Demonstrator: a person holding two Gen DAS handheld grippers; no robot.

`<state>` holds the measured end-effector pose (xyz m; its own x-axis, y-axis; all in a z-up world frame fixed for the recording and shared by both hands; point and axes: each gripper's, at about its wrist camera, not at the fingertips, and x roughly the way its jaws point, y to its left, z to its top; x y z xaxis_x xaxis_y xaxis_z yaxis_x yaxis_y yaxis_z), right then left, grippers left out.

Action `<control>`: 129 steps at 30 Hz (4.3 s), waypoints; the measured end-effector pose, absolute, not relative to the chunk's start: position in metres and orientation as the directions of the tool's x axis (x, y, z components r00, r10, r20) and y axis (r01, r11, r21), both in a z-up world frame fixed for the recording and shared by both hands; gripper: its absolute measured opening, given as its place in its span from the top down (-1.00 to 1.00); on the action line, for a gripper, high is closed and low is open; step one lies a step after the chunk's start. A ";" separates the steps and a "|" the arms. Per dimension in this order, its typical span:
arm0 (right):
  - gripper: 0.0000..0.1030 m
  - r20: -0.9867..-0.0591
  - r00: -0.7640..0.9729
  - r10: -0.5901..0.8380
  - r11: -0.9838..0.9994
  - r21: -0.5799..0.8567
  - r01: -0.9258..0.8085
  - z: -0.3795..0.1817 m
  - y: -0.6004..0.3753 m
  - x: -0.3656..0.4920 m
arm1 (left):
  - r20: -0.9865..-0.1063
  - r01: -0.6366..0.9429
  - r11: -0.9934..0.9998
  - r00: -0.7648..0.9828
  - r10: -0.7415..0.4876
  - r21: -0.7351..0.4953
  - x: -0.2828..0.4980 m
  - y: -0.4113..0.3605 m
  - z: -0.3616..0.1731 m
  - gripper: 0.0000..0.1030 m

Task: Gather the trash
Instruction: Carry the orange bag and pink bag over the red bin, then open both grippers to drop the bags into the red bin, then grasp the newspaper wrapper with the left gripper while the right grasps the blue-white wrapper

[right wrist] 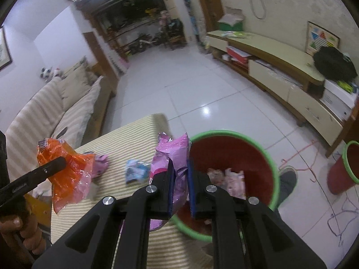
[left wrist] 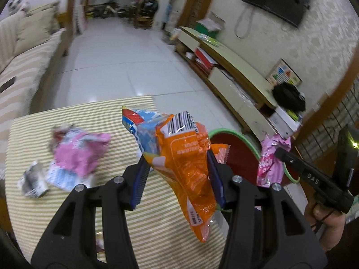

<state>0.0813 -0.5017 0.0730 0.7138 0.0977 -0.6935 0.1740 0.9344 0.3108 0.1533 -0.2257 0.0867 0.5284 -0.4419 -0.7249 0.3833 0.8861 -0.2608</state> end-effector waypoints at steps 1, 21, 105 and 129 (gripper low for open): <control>0.80 -0.697 0.712 0.086 0.932 0.308 0.189 0.070 -0.510 0.081 | -0.727 0.394 0.881 0.521 -0.448 -0.260 0.155 -0.234 0.086 0.07; 0.80 -0.743 0.669 -0.020 0.927 0.237 0.291 0.020 -0.574 0.087 | -0.788 0.527 0.816 0.387 -0.479 -0.237 0.173 -0.344 0.038 0.06; -0.71 -0.762 0.630 0.148 0.988 0.139 -0.064 0.039 -0.318 0.155 | -0.821 -0.041 0.988 0.563 -0.098 -0.146 0.139 0.029 0.022 -0.89; -0.71 -0.873 0.474 0.115 0.993 0.113 -0.034 -0.068 -0.325 0.249 | -0.885 0.048 0.999 0.464 -0.042 -0.022 0.227 0.039 -0.058 -0.89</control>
<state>0.2493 -0.3251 -0.0684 0.4743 0.1155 -0.8728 -0.0341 0.9930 0.1129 0.2274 0.0394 -0.0585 0.4645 -0.0421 -0.8846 0.0479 0.9986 -0.0224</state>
